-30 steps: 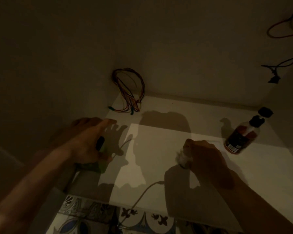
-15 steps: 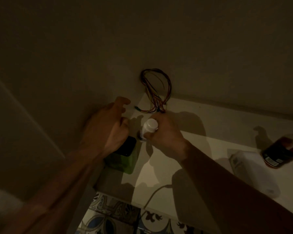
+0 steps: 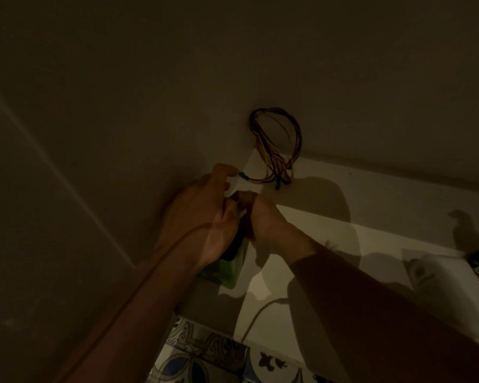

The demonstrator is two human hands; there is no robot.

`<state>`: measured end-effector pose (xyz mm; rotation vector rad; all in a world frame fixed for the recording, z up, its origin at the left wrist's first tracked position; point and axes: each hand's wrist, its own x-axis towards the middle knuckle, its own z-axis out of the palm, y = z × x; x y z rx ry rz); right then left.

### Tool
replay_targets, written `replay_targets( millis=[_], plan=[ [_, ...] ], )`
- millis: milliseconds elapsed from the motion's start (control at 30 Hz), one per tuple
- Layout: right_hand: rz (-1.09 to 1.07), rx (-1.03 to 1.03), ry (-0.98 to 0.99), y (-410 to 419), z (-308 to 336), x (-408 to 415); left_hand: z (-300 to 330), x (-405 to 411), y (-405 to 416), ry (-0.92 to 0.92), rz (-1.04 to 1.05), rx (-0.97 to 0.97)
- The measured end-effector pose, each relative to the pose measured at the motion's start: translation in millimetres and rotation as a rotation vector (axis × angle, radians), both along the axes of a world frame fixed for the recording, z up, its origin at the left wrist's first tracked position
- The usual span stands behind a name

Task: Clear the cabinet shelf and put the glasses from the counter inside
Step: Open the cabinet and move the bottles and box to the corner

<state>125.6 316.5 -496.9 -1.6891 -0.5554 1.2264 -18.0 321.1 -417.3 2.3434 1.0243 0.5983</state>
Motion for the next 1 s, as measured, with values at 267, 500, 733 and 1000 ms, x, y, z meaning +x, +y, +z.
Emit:
replay_targets(
  millis=[267, 500, 733, 1000],
  plan=[
    [0.041, -0.012, -0.068, -0.8, -20.8, 5.2, -5.9, -0.1, 1.0, 0.009, 0.001, -0.04],
    [0.126, 0.104, -0.422, -22.3, -12.4, 19.2, -6.0, 1.8, -1.5, 0.034, 0.004, 0.0],
    [-0.075, 0.27, -1.261, -166.2, -2.6, 88.9, -10.8, 1.0, 0.9, 0.012, -0.016, 0.077],
    [-0.063, -0.64, -1.382, -320.6, 12.8, 151.9, -10.3, 32.3, -19.8, -0.006, -0.109, 0.067]
  ],
)
